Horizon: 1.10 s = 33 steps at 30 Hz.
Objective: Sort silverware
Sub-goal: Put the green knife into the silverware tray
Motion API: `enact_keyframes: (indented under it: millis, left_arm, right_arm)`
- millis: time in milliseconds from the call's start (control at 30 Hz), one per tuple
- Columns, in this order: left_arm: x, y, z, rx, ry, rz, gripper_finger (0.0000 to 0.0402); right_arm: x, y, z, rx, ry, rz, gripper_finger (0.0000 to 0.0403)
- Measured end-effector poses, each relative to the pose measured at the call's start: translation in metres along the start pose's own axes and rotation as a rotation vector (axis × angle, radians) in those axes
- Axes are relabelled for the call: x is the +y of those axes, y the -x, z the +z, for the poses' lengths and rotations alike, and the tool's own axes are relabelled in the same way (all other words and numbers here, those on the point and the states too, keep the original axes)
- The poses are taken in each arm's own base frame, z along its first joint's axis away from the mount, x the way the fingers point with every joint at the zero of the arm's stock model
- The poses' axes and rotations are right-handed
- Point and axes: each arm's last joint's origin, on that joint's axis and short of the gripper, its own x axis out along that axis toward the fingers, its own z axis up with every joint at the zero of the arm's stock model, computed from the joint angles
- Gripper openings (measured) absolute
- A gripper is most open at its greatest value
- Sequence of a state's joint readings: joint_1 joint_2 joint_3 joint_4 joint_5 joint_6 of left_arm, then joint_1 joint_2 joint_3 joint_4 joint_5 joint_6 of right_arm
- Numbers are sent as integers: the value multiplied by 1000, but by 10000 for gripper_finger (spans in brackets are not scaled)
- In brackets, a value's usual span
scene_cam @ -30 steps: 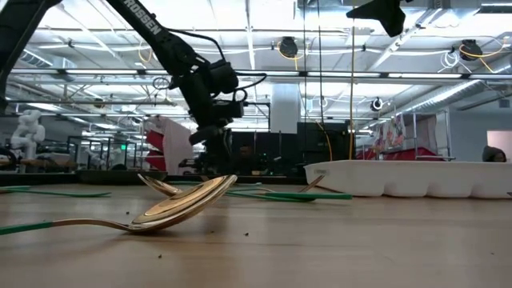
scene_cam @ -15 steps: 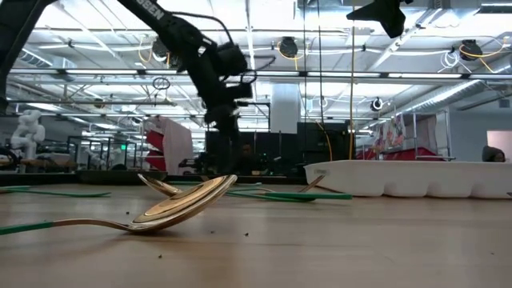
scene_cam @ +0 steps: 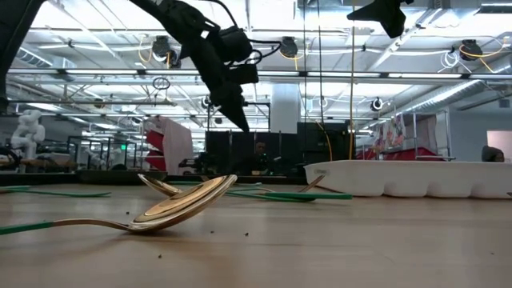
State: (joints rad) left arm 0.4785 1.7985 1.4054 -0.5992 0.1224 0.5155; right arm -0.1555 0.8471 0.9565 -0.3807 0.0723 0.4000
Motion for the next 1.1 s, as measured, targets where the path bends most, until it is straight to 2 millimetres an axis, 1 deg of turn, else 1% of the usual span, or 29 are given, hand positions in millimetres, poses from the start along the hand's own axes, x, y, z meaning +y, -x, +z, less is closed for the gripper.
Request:
enact_keyframes:
  millis: [100,233,333,400,533,600,733,800,867,1100]
  left_arm:
    - [-1,7,-5,66,-9,-99,106]
    - [3,11,-13,123,-39,-133,140]
    - [15,3,-21,130,13,-128,161]
    - [23,-6,-29,144,46,-150,168]
    - [38,-23,-45,105,127,-258,171]
    - [45,-25,-50,75,161,-300,171]
    - [52,-28,-62,38,161,-306,171]
    - [54,-27,-65,-8,160,-304,171]
    - [54,-26,-64,-68,138,-278,171]
    - [38,-34,-83,-140,100,-217,171]
  right_arm:
    - [0,0,0,-1,0,0,212]
    - [0,0,0,-1,11,0,212]
    - [0,0,0,-2,15,0,212]
    - [0,0,0,-2,15,0,212]
    - [0,0,0,-1,18,0,212]
    - [0,0,0,-1,14,0,212]
    - [0,0,0,-1,2,0,212]
    - [0,0,0,-3,-3,-4,212]
    - [-1,0,0,-8,-8,-16,212]
    - [-5,0,2,-24,-23,-55,212]
